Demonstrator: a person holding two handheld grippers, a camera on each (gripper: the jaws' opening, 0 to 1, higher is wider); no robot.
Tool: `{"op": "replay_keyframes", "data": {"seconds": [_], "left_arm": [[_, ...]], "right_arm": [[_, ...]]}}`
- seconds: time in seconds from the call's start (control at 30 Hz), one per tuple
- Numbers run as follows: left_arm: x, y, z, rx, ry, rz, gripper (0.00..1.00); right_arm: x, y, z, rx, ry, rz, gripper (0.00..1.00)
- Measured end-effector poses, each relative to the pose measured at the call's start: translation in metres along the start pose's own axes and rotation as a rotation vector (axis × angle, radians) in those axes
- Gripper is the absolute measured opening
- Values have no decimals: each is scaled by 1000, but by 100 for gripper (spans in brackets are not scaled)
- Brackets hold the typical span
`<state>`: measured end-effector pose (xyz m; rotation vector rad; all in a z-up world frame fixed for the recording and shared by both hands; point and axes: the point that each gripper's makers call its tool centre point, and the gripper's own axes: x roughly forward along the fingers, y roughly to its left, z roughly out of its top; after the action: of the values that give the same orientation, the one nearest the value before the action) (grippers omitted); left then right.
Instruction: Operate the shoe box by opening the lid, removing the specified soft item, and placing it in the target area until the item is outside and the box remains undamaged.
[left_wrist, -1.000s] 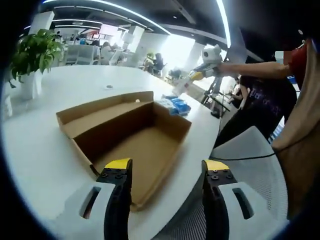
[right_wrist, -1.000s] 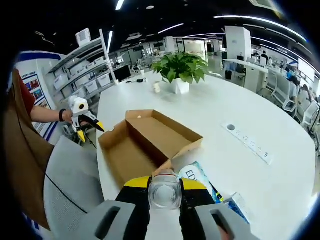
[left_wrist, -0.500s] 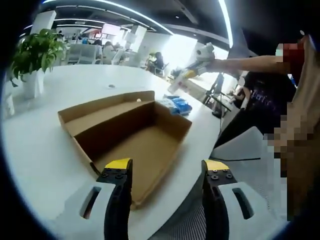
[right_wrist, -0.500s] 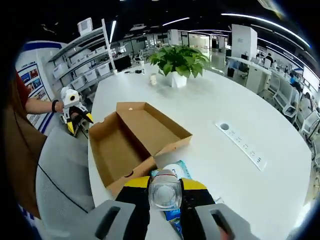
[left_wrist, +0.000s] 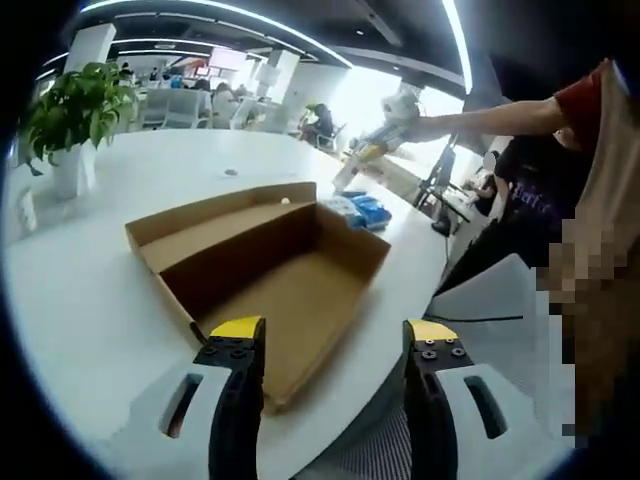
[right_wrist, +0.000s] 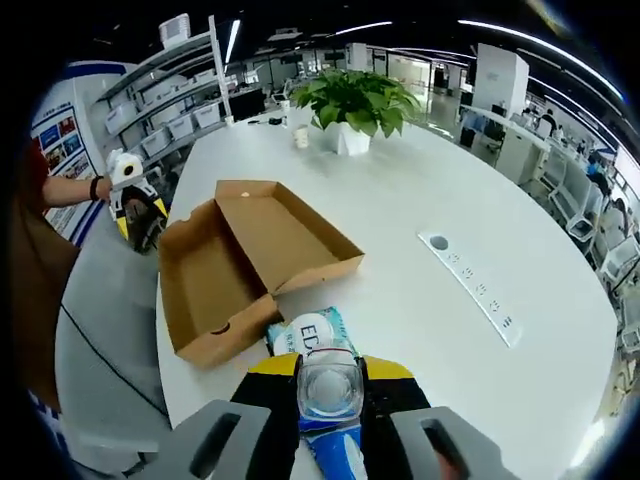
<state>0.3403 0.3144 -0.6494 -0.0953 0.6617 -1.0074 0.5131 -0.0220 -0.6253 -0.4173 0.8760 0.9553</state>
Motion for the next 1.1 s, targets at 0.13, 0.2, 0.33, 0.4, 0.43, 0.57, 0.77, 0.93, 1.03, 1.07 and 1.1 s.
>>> {"op": "replay_keyframes", "data": {"seconds": [0.13,0.2,0.33,0.4,0.43,0.57,0.77,0.93,1.03,1.07,1.1], "left_arm": [[-3,3,2,-17,-16,17,55],[-4,4,3,-21,-22,23,55],[-4,3,3,-24,-22,35,55],[-5,2,3,-27,-23,36,55],[-5,1,3,-29,-23,36,55],[-6,1,3,-32,-22,44,55],[-5,4,3,-47,-18,51,55],[-4,5,3,-52,-18,58,55],[-4,6,4,-52,-17,61,54],[-4,6,4,-52,-15,62,54],[-4,7,4,-53,-13,64,54]], "right_arm": [[5,-11,-2,-30,27,-1,17],[8,-15,-2,-45,38,0,17],[14,-23,-4,-69,61,2,17],[18,-26,-7,-77,78,9,17],[21,-28,-8,-85,87,10,17],[26,-34,-15,-97,115,17,17],[32,-42,-21,-100,133,19,17],[40,-49,-31,-104,160,21,17],[43,-52,-34,-112,172,22,17],[45,-55,-36,-119,177,22,17],[47,-56,-37,-119,180,23,17]]}}
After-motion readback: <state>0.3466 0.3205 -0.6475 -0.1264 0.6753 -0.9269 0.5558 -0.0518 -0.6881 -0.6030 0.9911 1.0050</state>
